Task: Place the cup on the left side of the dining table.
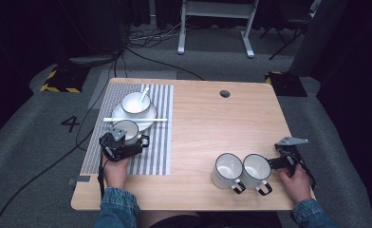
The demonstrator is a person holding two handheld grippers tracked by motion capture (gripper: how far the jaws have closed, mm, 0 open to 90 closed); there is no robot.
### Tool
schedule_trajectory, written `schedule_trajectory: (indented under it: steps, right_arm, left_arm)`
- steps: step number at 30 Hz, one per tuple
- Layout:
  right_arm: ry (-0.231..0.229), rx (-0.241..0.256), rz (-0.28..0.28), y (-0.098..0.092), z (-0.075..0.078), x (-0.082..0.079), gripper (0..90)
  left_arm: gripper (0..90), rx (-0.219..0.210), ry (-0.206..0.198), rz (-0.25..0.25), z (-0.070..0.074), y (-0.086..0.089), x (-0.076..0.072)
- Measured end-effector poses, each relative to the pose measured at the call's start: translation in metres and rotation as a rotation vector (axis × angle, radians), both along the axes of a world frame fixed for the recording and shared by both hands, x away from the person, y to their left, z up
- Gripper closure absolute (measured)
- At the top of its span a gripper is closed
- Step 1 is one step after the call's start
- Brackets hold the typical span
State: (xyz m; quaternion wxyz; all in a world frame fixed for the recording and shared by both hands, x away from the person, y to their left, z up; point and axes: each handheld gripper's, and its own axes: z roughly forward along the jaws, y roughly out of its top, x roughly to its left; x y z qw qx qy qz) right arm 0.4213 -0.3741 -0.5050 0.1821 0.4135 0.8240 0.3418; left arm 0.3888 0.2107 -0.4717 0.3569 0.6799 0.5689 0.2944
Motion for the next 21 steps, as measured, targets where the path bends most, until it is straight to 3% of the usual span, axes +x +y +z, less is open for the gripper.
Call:
schedule_trajectory:
  steps: [7, 10, 21]
  right_arm:
    - [0.0, 0.0, 0.0, 0.0, 0.0, 0.0, 0.2]
    - [0.0, 0.0, 0.0, 0.0, 0.0, 0.0, 0.2]
    - [0.0, 0.0, 0.0, 0.0, 0.0, 0.0, 0.2]
  left_arm:
    - [3.1, -0.006, 0.03, -0.017, -0.0059, -0.0021, 0.0038]
    - [3.1, 0.026, 0.045, -0.029, -0.0088, -0.0043, 0.0056]
    - [2.9, 0.028, 0.069, -0.033, -0.009, -0.005, 0.0022]
